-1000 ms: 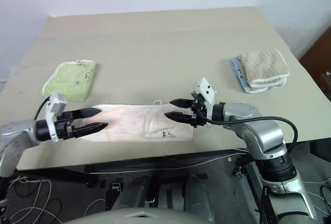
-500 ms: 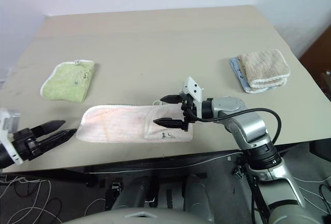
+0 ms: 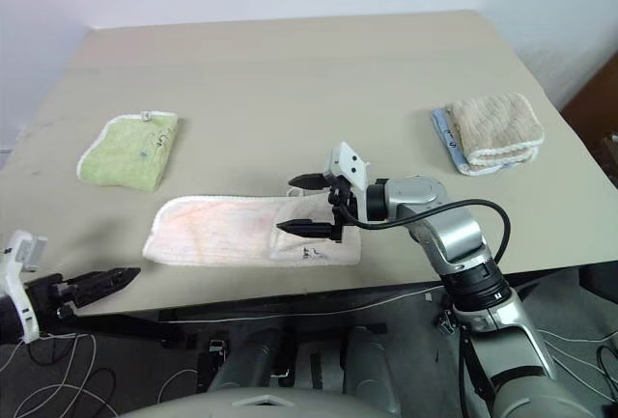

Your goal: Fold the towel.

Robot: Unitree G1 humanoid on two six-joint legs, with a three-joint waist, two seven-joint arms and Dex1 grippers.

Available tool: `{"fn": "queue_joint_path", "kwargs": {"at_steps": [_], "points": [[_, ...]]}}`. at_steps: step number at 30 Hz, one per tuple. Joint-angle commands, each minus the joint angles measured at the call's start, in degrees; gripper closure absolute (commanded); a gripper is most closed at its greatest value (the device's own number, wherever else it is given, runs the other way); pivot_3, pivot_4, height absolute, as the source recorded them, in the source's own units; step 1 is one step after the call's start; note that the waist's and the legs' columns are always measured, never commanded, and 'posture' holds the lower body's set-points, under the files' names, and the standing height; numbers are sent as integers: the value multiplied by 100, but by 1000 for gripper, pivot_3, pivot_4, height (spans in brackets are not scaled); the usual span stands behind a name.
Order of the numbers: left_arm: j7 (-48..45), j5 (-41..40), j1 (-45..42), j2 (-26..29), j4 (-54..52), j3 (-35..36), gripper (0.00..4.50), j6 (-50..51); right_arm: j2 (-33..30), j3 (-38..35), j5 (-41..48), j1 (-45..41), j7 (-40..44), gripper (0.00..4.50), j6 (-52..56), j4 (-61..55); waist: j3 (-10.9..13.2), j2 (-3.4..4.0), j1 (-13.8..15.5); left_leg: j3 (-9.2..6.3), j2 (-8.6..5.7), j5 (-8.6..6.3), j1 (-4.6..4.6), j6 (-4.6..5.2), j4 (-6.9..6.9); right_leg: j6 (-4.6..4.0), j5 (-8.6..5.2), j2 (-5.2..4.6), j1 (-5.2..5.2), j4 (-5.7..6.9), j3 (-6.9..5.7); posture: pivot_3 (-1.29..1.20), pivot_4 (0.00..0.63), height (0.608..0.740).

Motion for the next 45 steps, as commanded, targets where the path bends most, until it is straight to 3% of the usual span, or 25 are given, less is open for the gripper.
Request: {"fn": "queue_joint_path", "kwargs": {"at_steps": [1, 10, 18, 22, 32, 39, 45], "points": [[306, -490, -422, -168, 287, 28, 0, 229, -45, -49, -82, 25, 5, 11, -163, -130, 0, 0, 1, 0, 0, 2, 0, -3, -1, 0, 0, 0, 0, 1, 0, 0, 150, 740], [1417, -1584, -1144, -358, 1148, 7, 0, 846, -137, -155, -160, 110, -66, 11, -153, -208, -3, -3, -3, 0, 0, 3, 2, -4, 4, 2, 2, 1, 2, 5, 2, 0, 150, 740], [2341, -2797, -1203, -433, 1590, -215, 0, 552, -77, -174, -209, 148, -227, 11, -200, -198, -3, -4, -1, 0, 0, 4, 2, -6, 4, 1, 2, -1, 1, 11, 2, 0, 150, 740], [2621, -3305, -1047, -414, 1556, -383, 908, 254, -74, -192, -183, 156, -265, 0, -218, -214, -3, -4, -3, 0, 0, 4, 2, -7, 3, 1, 2, -1, 1, 10, 3, 0, 150, 740], [2971, -3764, -764, -314, 1586, -615, 4438, -482, -128, -214, -218, 176, -290, 0, -322, -169, -3, -4, -12, 0, 0, 4, 2, -7, 1, -1, 1, -1, 1, 8, 4, 0, 150, 740], [2861, -3902, -726, -143, 1358, -673, 4474, -774, -131, -275, -139, 150, -237, 0, -309, -183, -3, -4, -2, 0, 0, 4, 1, -7, -1, -1, 1, -2, 1, 5, 3, 0, 150, 740], [2684, -4001, -1351, 336, 932, -981, 4474, -888, -238, -663, 377, 82, -112, 0, 118, -297, -2, -4, 11, 0, 0, 4, 0, -7, -1, -2, 1, -2, 3, 3, 2, 0, 150, 740]]}}
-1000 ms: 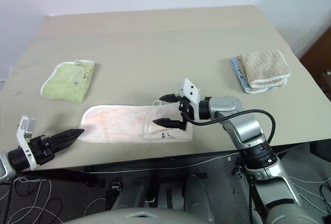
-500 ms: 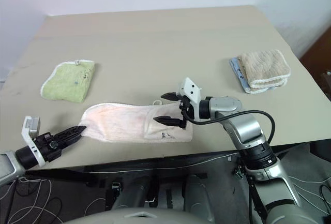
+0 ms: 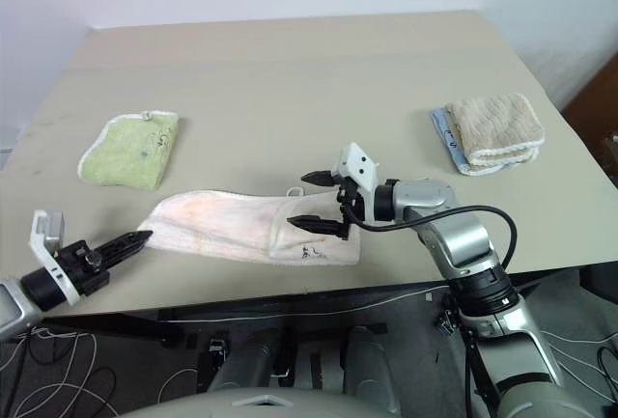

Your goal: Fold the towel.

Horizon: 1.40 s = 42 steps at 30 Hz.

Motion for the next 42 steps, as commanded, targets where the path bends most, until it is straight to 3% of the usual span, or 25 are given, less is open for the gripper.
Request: {"fn": "queue_joint_path", "kwargs": {"at_steps": [1, 10, 14, 18, 24, 42], "points": [[-193, -203, -411, 285, -314, -219, 4474, -110, -58, -307, 229, -117, -1, 0, 79, -213, 0, 1, -11, 0, 0, 0, 0, 0, 0, -1, 0, 0, 1, -1, 0, 0, 150, 740], [-853, -256, -2205, 919, -267, -1490, 4474, 218, -227, -655, 200, -27, -222, 0, 97, -218, 1, 2, -32, 0, -1, 4, -3, -6, -3, 1, 1, 5, 2, -2, 1, 0, 150, 740], [-1354, -216, -3504, 821, -96, -2528, 4474, 686, -347, -959, 219, 241, -475, 0, 119, -446, 4, -4, 27, -3, 0, 10, -8, -14, -3, 2, 1, 7, 4, 4, -2, 0, 150, 740], [-1786, 176, -4148, 599, 104, -3163, 4474, 1022, -408, -1188, 252, 410, -692, 0, 155, -582, 4, -4, -3, -3, -3, 10, -6, -13, 4, 2, 2, 6, 11, 7, 1, 0, 150, 740], [-2360, 1026, -4464, 78, 291, -3788, 4474, 1300, -537, -1538, 264, 673, -979, 0, 209, -776, 5, -5, 0, -4, 2, 18, -6, -23, 2, 4, 2, 13, 1, 22, 3, 0, 150, 740], [-3253, 3536, -4805, -1791, 908, -4398, 4474, 708, -690, -1746, 356, 990, -1362, 0, 384, -1081, 8, -11, 26, -4, 1, 18, -7, -20, 16, 4, 2, 8, 10, 24, 3, 0, 150, 740]]}}
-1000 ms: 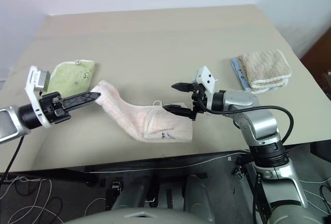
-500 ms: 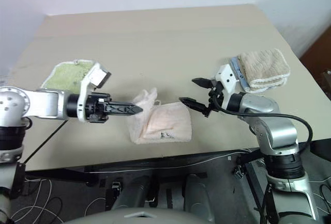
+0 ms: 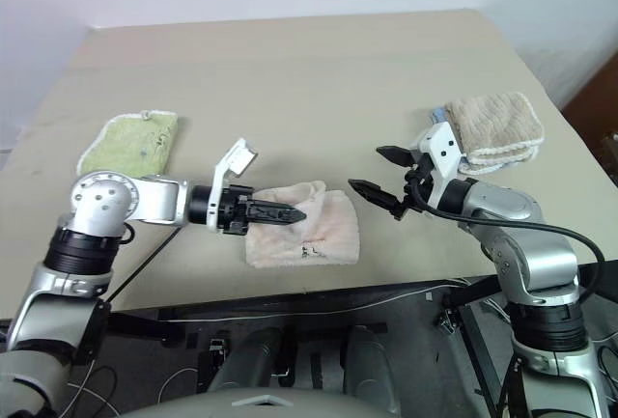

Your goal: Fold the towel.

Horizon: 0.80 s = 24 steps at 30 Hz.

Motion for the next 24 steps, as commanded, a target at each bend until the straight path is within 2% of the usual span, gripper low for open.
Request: {"fn": "queue_joint_path", "kwargs": {"at_steps": [1, 9, 16, 24], "points": [[-233, 289, -134, -310, 44, 54, 4474, -209, -53, -40, 9, -72, -35, 0, -88, -144, 2, -3, -2, 0, 0, 0, 0, 0, 0, 0, 0, 0, 0, 0, 0, 0, 150, 740], [-609, 923, -176, -707, -110, -85, 4474, -418, -31, -7, -31, -69, -71, 0, -149, -100, 2, -4, 7, 0, 0, 1, -1, 1, 4, 3, 2, 0, 1, 1, 0, 0, 150, 740], [-1268, 1853, -158, -545, -592, -937, 4474, -913, -32, 14, -133, -68, -132, 0, -225, -12, 2, -4, 67, 0, 0, 1, 0, 2, 6, 2, 1, 1, 1, 2, -1, 0, 150, 740], [-1561, 2483, -174, -732, -529, -1208, 4474, -1360, -25, 6, -181, 48, -196, 0, -238, -67, 3, -5, 112, 0, 0, 1, -2, 4, 10, 1, 0, 0, 3, 1, -1, 0, 150, 740]]}}
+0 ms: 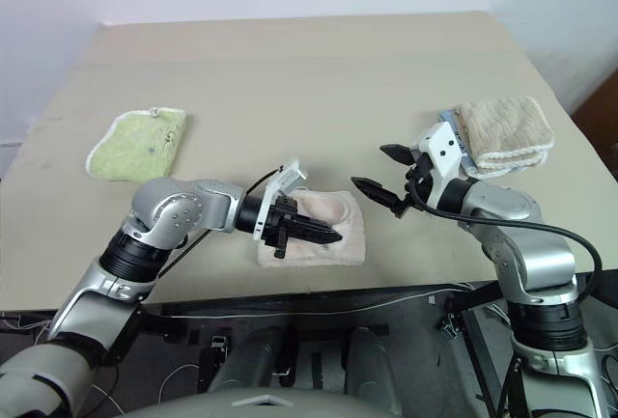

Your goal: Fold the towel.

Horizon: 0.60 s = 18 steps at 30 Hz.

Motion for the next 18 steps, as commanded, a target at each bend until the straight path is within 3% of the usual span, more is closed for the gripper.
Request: {"fn": "queue_joint_path", "kwargs": {"at_steps": [1, 8, 11, 18], "points": [[-216, 256, -71, -79, -94, -83, 4474, -330, -29, -47, -20, 24, -24, 0, -125, -134, 0, 0, -4, 0, 0, 1, -1, 4, 3, 0, 0, 0, 0, 0, 0, 0, 150, 740], [-437, 708, -42, -154, -429, -392, 4474, -734, -31, -66, -13, -55, -26, 0, -91, -78, 0, 0, -8, 0, 0, 2, -3, 8, 13, 0, 0, 0, 1, 6, 0, 0, 150, 740], [-291, 929, 27, -324, -238, -380, 3791, -863, -28, -28, -59, -68, -37, 0, -113, -54, 1, -1, -6, 0, 0, 1, -3, 14, 26, 1, 0, 0, 3, 15, -1, 0, 150, 740], [-295, 1084, 159, -310, -408, -225, 1588, -940, -16, -56, -9, -89, -20, 0, -87, -57, 1, -1, -15, 0, 0, -4, -9, 24, 66, 2, -2, -1, 6, 42, -1, 0, 150, 740]]}}
